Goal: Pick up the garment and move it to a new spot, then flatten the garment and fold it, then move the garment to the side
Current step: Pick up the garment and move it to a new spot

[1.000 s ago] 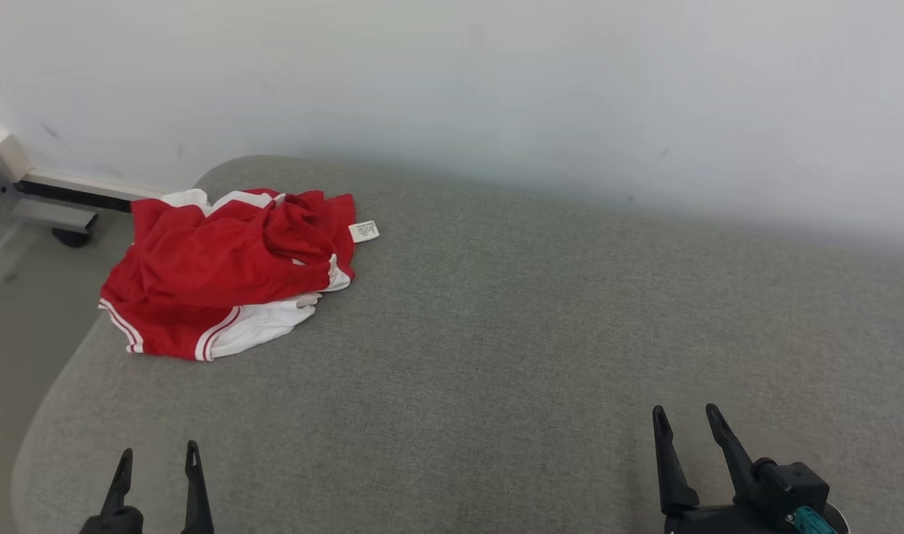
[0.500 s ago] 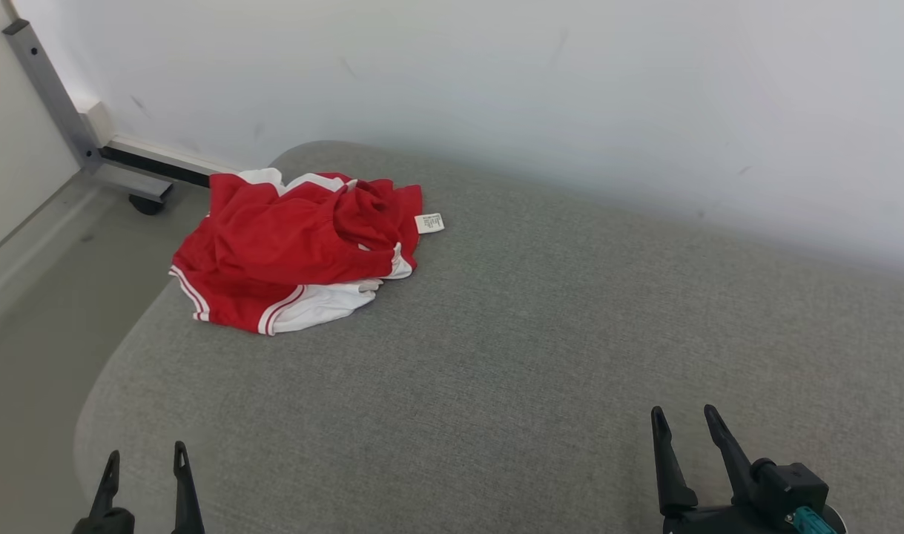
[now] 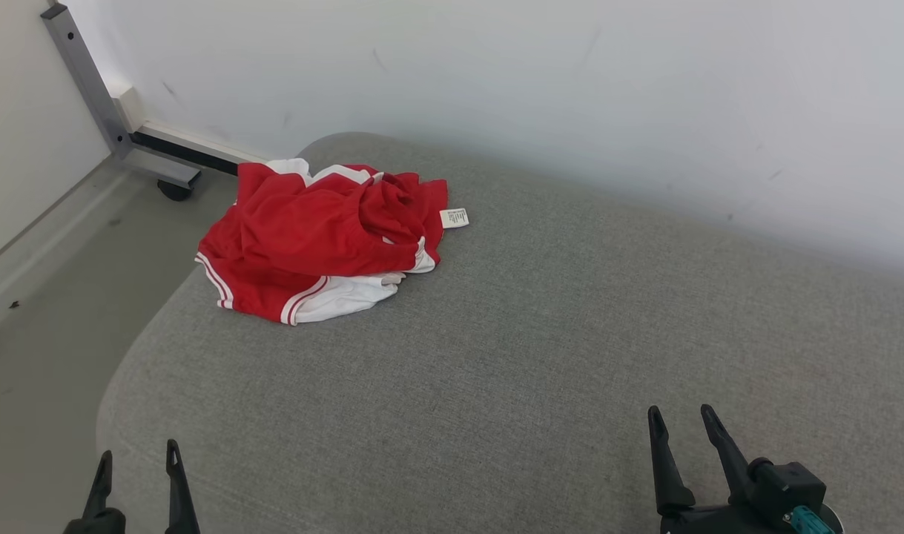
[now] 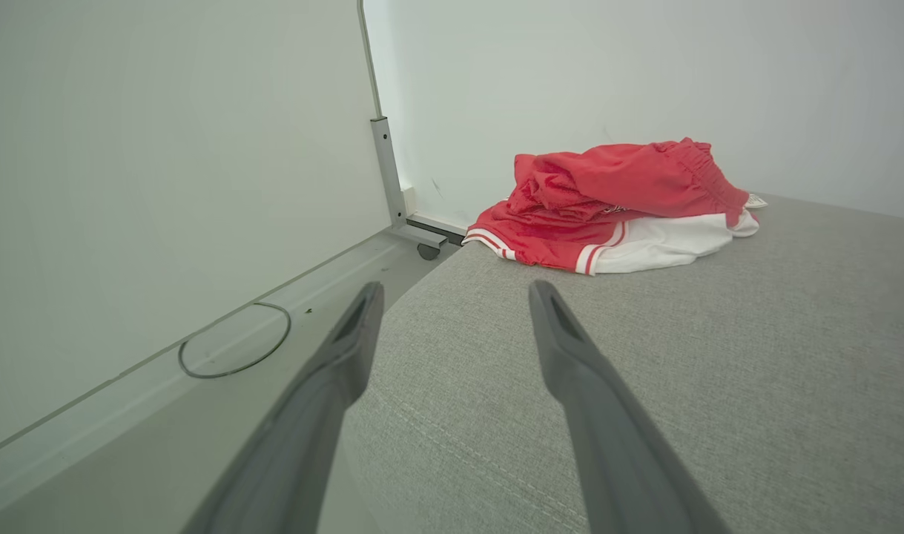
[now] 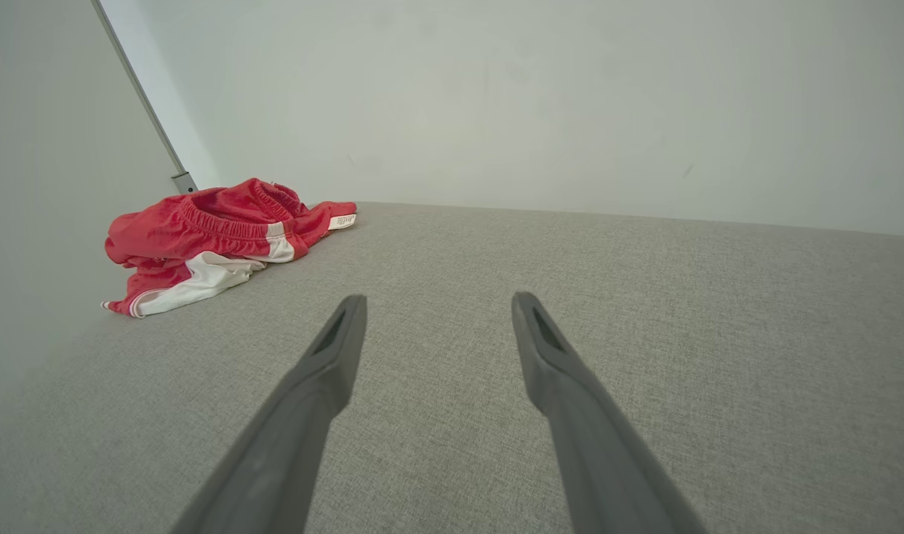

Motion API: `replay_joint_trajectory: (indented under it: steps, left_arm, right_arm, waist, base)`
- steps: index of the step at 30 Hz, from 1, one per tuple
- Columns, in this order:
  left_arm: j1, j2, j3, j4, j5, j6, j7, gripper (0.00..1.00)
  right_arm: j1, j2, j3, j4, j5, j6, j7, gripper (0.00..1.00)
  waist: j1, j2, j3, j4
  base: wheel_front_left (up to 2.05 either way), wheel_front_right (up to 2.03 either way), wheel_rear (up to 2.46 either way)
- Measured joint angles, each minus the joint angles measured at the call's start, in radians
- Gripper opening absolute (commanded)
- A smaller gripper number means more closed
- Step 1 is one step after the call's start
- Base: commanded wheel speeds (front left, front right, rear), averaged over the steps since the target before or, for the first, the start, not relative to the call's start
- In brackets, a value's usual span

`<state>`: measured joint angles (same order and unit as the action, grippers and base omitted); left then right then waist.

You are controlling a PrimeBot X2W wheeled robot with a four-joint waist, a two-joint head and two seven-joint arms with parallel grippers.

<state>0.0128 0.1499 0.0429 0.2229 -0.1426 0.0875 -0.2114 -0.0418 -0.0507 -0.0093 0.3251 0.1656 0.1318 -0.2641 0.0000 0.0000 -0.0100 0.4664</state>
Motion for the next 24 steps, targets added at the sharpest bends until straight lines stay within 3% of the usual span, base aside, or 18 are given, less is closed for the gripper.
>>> replay_joint_trajectory:
  steps: [8,15,24]
  left_arm:
    - [-0.034,-0.006,0.009,0.002,-0.029,0.006,-0.014,1.0]
    - [-0.12,0.004,0.032,-0.013,-0.055,0.001,-0.022,1.0]
    - [-0.291,0.074,0.106,-0.024,-0.119,-0.007,-0.007,1.0]
  right_arm:
    - [-0.022,0.0,0.01,-0.001,-0.01,0.0,0.0,1.0]
    - [-0.072,0.001,0.015,-0.015,-0.039,0.0,0.0,1.0]
    - [-0.144,0.0,-0.005,-0.056,-0.057,0.0,0.0,1.0]
  waist:
    - [0.0,0.0,0.02,-0.02]
    - [0.0,0.0,0.052,-0.078]
    - [0.0001,0.0,0.136,-0.176]
  base:
    - [0.0,0.0,0.0]
    - [0.0,0.0,0.0]
    - [0.0,0.0,0.0]
